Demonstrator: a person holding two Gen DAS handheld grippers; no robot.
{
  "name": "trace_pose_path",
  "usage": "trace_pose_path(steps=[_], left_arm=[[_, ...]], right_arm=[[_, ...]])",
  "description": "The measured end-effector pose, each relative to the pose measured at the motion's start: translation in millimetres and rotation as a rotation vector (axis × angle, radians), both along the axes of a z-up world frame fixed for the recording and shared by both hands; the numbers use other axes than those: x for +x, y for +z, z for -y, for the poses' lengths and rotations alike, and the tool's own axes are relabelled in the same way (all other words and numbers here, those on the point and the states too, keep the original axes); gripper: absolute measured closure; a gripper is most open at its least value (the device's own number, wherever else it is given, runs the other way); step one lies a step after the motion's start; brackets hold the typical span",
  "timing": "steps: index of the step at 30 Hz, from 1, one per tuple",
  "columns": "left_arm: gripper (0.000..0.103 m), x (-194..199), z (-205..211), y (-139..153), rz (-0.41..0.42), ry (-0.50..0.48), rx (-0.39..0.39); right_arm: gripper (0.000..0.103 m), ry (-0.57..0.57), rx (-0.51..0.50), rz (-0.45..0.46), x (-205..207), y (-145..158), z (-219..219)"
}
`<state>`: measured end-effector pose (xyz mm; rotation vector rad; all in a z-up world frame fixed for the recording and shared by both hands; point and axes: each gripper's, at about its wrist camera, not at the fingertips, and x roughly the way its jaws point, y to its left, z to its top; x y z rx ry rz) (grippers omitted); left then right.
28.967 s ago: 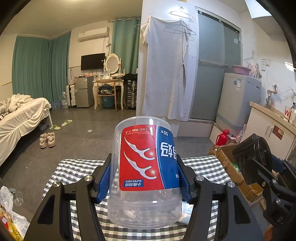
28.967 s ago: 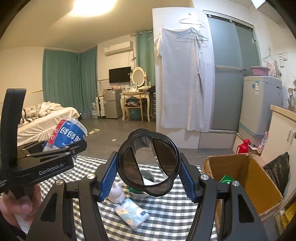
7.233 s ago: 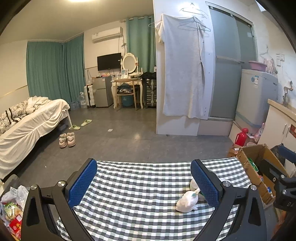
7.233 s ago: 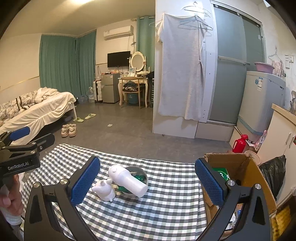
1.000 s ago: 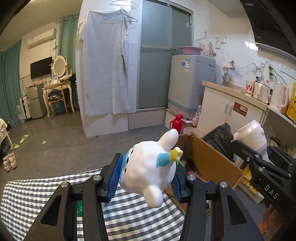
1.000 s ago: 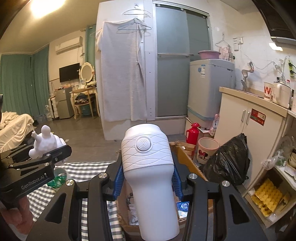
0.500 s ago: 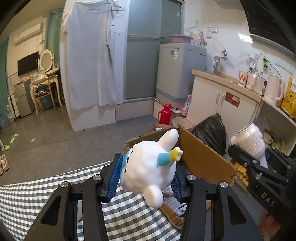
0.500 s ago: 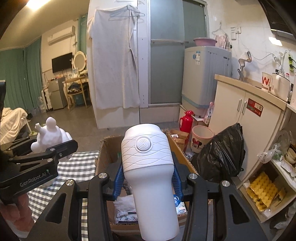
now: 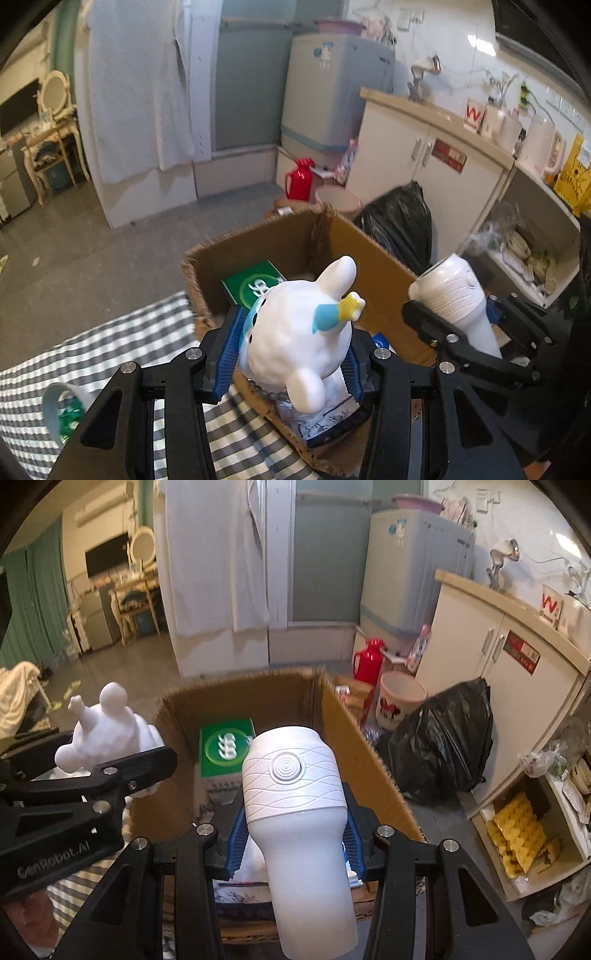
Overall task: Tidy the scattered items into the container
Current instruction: 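Carry the plush toy and hair dryer with both grippers over the cardboard box, then open both grippers to drop the plush toy and hair dryer into the box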
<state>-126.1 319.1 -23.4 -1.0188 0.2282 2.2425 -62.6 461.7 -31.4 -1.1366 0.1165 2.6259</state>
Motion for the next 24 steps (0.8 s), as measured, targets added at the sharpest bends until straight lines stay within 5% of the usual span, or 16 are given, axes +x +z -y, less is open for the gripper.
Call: trace_pose_path(steps=[14,24], left_arm=[[0.054,-33,-50,-60,0.176,-0.050,-0.106],[0.054,-39,-51,-74,0.192,-0.040,-0.140]], right_arm=[[0.060,0.023,-0.014,0.213,-31,-56,-9],[0.059,0.021,-0.014,0.231,-30,-67,-10]])
